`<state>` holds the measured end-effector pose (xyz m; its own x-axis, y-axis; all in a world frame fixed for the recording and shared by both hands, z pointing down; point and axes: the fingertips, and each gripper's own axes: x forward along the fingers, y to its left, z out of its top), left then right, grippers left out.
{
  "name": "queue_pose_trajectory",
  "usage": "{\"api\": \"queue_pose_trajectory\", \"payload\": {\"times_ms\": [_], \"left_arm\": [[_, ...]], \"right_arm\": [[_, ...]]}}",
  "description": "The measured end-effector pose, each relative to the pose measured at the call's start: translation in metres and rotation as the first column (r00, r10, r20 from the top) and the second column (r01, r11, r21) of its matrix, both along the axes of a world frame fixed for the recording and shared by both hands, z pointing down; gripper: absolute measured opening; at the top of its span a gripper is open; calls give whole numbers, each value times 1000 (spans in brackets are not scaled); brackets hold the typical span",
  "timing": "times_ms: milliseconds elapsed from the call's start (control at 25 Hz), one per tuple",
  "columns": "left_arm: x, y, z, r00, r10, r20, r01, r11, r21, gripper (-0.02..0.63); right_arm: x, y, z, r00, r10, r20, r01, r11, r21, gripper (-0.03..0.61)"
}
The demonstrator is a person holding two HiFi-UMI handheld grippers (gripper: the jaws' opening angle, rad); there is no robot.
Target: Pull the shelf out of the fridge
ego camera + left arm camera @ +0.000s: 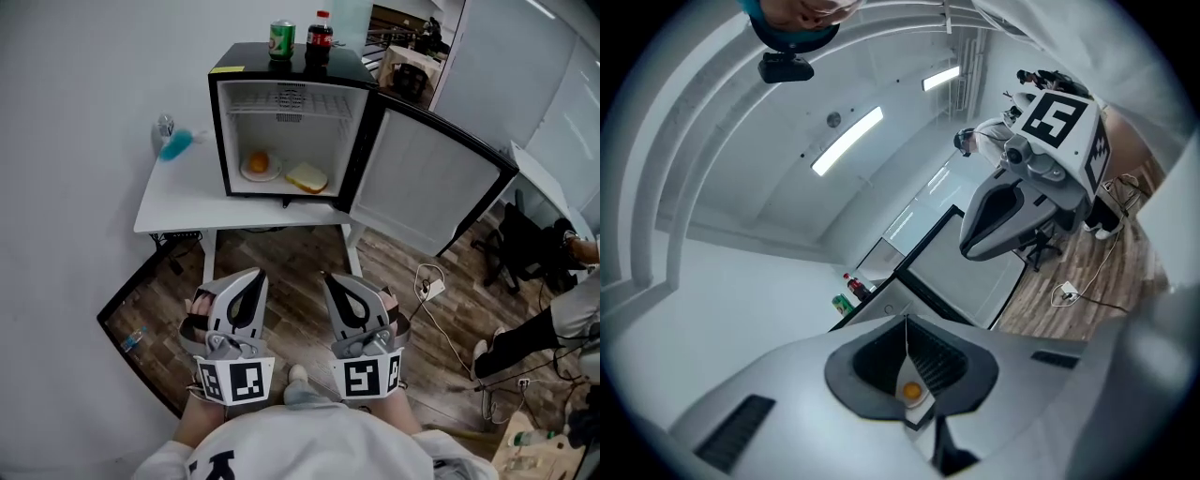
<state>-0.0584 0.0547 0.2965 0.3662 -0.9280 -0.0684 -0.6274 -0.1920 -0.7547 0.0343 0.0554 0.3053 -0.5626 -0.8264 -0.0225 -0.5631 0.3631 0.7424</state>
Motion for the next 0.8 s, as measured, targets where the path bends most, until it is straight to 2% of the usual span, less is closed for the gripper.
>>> {"api": "queue_pose_trajectory", "payload": {"times_ms": [320, 480, 680, 800], "left_arm": [[15, -84, -15, 997, -72, 11, 71, 997, 31, 8], [28, -106, -8, 998, -65, 7, 65, 998, 6, 8], [37, -134, -11, 998, -57, 3, 57, 998, 15, 8], [34, -137, -6, 998, -64, 22, 64, 998, -8, 8]], "right_arm": [[8, -85, -14, 996, -93, -11, 93, 995, 32, 29], [9, -104, -10, 990, -137, -37, 137, 990, 22, 29], [11, -133, -10, 988, -147, -41, 148, 989, 24, 29], [10, -140, -1, 988, -147, -36, 147, 989, -3, 31]]}}
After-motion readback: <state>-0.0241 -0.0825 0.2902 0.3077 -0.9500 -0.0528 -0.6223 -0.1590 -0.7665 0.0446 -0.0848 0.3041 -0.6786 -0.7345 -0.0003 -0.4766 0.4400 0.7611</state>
